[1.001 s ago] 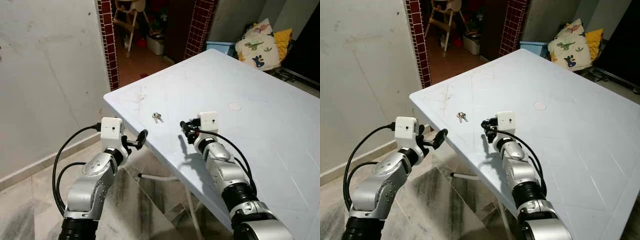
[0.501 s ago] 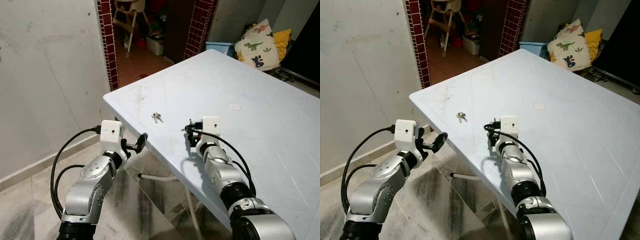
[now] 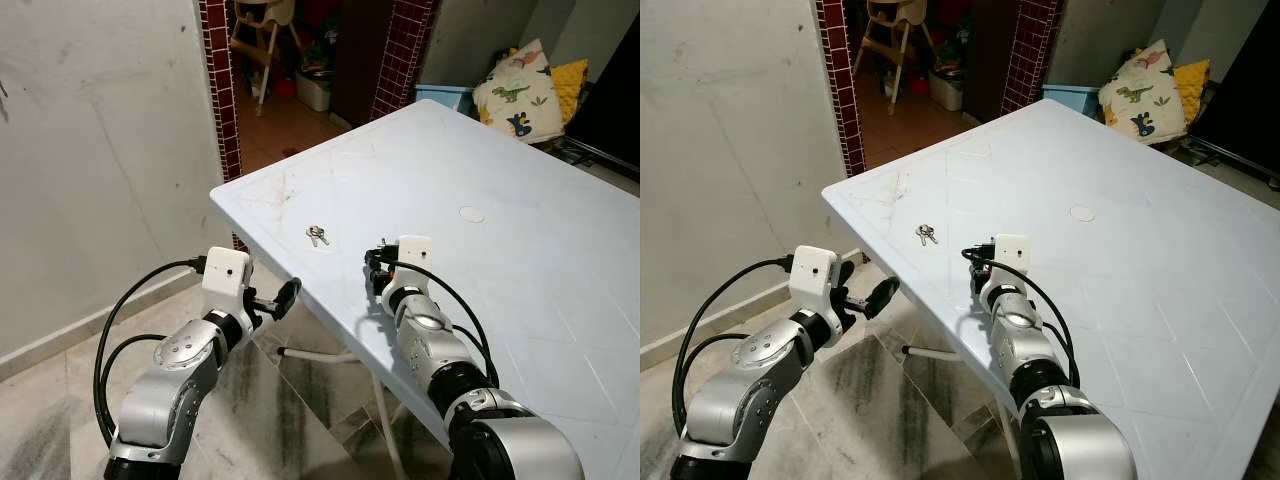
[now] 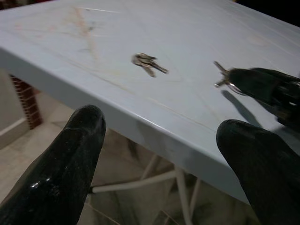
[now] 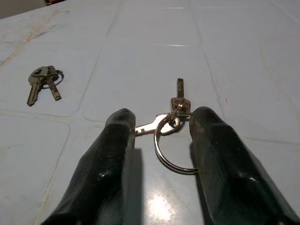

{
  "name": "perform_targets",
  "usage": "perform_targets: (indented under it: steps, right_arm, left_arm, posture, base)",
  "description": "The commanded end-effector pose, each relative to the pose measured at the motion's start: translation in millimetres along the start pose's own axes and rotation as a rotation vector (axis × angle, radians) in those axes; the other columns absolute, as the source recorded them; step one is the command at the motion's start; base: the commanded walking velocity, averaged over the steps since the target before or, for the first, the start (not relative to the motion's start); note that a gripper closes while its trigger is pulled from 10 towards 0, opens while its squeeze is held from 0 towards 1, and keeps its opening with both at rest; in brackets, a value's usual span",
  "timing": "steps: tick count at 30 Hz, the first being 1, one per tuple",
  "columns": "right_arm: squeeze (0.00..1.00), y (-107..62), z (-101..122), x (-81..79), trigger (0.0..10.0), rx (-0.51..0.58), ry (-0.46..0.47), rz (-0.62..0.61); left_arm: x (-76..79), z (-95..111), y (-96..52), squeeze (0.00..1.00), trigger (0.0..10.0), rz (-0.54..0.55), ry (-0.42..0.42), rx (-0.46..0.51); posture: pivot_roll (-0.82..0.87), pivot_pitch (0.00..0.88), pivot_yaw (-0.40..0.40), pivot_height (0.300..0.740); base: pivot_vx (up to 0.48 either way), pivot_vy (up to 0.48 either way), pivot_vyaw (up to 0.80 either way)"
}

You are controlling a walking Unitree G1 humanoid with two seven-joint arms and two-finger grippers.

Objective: Hang keys on a hook

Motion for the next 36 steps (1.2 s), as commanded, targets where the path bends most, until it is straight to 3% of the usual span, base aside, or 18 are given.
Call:
perform_targets:
  steps: [1,5,8,31,32,33,34,36]
  right_arm:
    - [0.0,-0.3,-1,2.5,0.0,-0.001,0.022,-0.01]
    - [0.0,-0.6,-3,2.8,0.0,0.0,0.036,-0.013]
    - [0.0,-0.6,-3,2.9,0.0,0.002,0.04,-0.013]
    - [0.0,-0.2,-3,5.1,0.0,0.0,0.052,-0.014]
    - [0.0,-0.2,-2,5.0,2.0,0.001,0.05,-0.013]
    - [0.0,-0.1,-2,4.9,2.0,0.002,0.049,-0.012]
    - [1.0,0.5,1,4.9,10.0,0.011,0.036,-0.012]
    - [1.0,1.1,3,1.6,10.0,0.027,0.034,0.016]
  left_arm:
    - [8.5,2,-1.2,0.0,10.0,-0.051,0.006,0.001]
    - [23.5,-2,-2.9,0.0,10.0,-0.161,0.023,-0.029]
    - [26.1,-3,-3.5,0.0,10.0,-0.182,0.029,-0.038]
    - [25.0,-2,-2.0,0.0,10.0,-0.168,0.032,-0.04]
    - [25.0,-2,-1.8,0.0,10.0,-0.167,0.033,-0.038]
    - [24.7,-1,-1.6,0.0,10.0,-0.167,0.033,-0.036]
    - [23.9,0,-1.5,0.0,10.0,-0.163,0.035,-0.032]
    - [23.1,0,-1.4,0.0,10.0,-0.157,0.032,-0.028]
  posture:
    - [0.25,0.0,-0.064,0.74]
    - [0.25,0.0,-0.059,0.74]
    - [0.25,0.0,-0.059,0.74]
    - [0.25,0.0,-0.077,0.74]
    - [0.25,0.0,-0.078,0.74]
    - [0.25,0.0,-0.079,0.74]
    - [0.24,0.0,-0.081,0.74]
    - [0.24,0.0,-0.083,0.74]
  base:
    - [0.0,0.0,0.0]
    - [0.0,0.0,0.0]
    - [0.0,0.0,0.0]
    - [0.0,0.0,0.0]
    - [0.0,0.0,0.0]
    - [0.0,0.0,0.0]
    - [0.0,0.0,0.0]
    - [0.0,0.0,0.0]
Point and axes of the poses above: a point about 5 cm out from each wrist's last joint towards the gripper, its own y axis pointing out of the wrist towards the gripper, its own z axis along the axis of the wrist's last joint, x = y × z, the point moved 1 cm from there along y, pointing out of the wrist towards the gripper, and after that the axes turned 10 degrees about y, right-handed, at the moved point
